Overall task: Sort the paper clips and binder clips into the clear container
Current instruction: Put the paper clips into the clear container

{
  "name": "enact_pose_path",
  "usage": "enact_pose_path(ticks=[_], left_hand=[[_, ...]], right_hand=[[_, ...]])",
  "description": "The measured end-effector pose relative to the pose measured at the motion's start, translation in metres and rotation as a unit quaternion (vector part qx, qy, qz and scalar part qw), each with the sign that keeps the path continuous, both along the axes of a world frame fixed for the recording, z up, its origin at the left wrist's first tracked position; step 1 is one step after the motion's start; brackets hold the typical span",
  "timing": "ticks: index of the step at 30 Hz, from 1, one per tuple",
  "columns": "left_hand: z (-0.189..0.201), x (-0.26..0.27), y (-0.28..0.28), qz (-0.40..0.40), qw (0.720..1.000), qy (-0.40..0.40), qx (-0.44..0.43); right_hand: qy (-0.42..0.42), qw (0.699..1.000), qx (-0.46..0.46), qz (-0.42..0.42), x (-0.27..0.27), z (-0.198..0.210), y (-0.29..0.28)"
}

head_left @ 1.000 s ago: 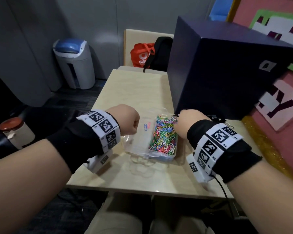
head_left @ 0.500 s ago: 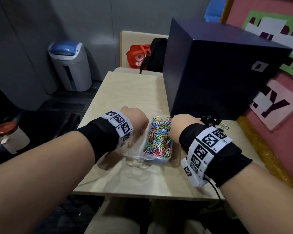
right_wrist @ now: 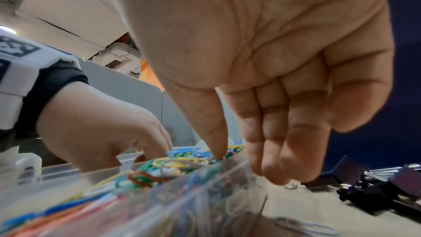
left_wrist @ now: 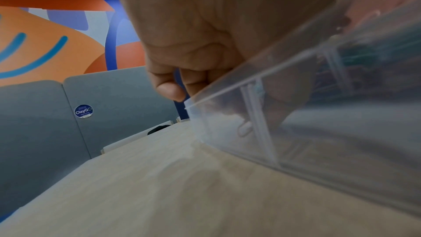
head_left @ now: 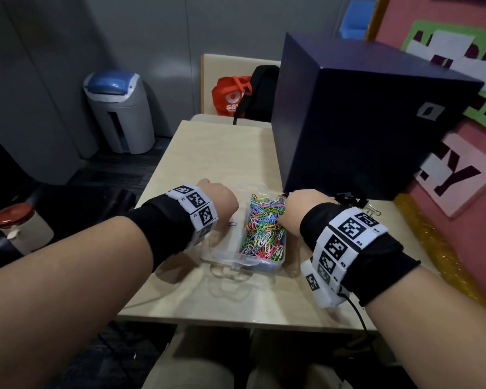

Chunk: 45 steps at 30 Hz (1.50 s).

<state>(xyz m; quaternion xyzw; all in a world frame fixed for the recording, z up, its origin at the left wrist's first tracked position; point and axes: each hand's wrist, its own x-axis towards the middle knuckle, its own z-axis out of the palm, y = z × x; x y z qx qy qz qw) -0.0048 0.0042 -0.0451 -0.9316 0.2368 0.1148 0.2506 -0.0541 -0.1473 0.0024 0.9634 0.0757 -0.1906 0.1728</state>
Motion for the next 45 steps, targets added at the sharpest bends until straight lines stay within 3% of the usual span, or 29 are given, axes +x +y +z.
enact_pose_path(ticks=[5, 13, 19, 23, 27, 33, 38, 42, 45], left_hand=[[0.007, -0.008, 0.003, -0.01, 0.999, -0.015, -0.035], [0.036, -0.014, -0.007, -0.01, 0.963, -0.012, -0.269], [0.039, -0.009, -0.001, 0.012, 0.939, 0.007, -0.344], [0.044, -0.013, 0.007, 0.026, 0.953, 0.012, -0.301], [0.043, -0.021, 0.017, 0.021, 0.974, 0.039, -0.224], [0.044, -0.031, 0.029, 0.029, 0.975, 0.119, -0.187], [0.044, -0.032, 0.031, 0.015, 0.972, 0.147, -0.182], [0.044, -0.031, 0.034, 0.02, 0.988, 0.111, -0.105], [0.04, -0.03, 0.036, 0.005, 0.993, 0.089, -0.077]], right_hand=[[-0.028, 0.999, 0.022, -0.012, -0.002, 0.008, -0.001], [-0.042, 0.995, 0.074, -0.052, 0.001, 0.004, -0.003], [0.024, 0.994, 0.087, -0.06, -0.005, -0.008, -0.008], [0.096, 0.995, -0.002, -0.006, -0.001, -0.01, 0.001], [0.08, 0.994, -0.067, 0.036, 0.003, -0.004, 0.005], [-0.001, 0.999, 0.004, -0.043, 0.014, -0.006, -0.003], [-0.109, 0.982, 0.15, -0.041, 0.014, -0.013, -0.003], [-0.044, 0.988, 0.138, 0.045, 0.003, -0.015, 0.011], [-0.019, 0.996, 0.086, 0.029, 0.005, -0.012, 0.013]])
